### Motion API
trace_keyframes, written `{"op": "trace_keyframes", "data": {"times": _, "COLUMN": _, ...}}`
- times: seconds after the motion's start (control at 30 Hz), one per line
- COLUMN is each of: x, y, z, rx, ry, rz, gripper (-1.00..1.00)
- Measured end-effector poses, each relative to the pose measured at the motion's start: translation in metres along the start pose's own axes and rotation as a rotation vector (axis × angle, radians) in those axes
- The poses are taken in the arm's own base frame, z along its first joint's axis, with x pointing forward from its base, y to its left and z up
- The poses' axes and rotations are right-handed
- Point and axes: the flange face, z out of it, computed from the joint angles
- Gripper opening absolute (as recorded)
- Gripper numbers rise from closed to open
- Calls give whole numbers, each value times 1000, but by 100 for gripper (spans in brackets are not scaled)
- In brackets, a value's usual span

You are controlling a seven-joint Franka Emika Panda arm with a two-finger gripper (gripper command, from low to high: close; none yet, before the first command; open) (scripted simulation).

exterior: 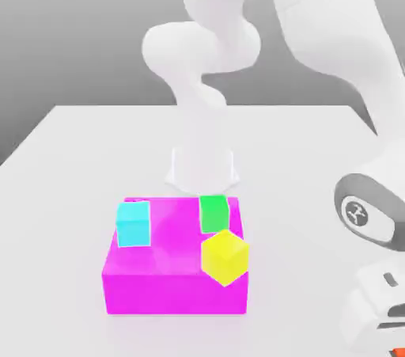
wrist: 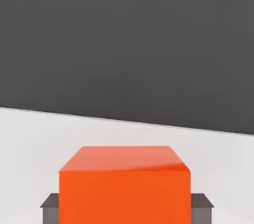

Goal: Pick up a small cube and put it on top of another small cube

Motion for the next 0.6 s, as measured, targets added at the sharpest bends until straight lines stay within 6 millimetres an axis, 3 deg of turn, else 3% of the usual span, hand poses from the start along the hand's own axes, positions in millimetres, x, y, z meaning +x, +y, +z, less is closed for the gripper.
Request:
{"op": "trace_keyframes", "data": {"times": 0.07, "x": 0, "y": 0, "z": 1, "rx": -1, "ry": 0, "rz": 0, "gripper": -100}}
{"op": "trace_keyframes", "data": {"times": 0.17, "x": 0, "y": 0, "z": -38, "rx": -1, "ry": -1, "rz": 0, "gripper": -100}}
{"op": "trace_keyframes", "data": {"times": 0.23, "x": 12, "y": 12, "z": -62, "rx": -5, "ry": 4, "rz": 45, "gripper": -100}}
{"op": "trace_keyframes", "data": {"times": 0.43, "x": 76, "y": 96, "z": -114, "rx": -24, "ry": 26, "rz": 334, "gripper": -100}}
{"op": "trace_keyframes", "data": {"times": 0.6, "x": 118, "y": 183, "z": -149, "rx": -34, "ry": 35, "rz": 609, "gripper": -100}}
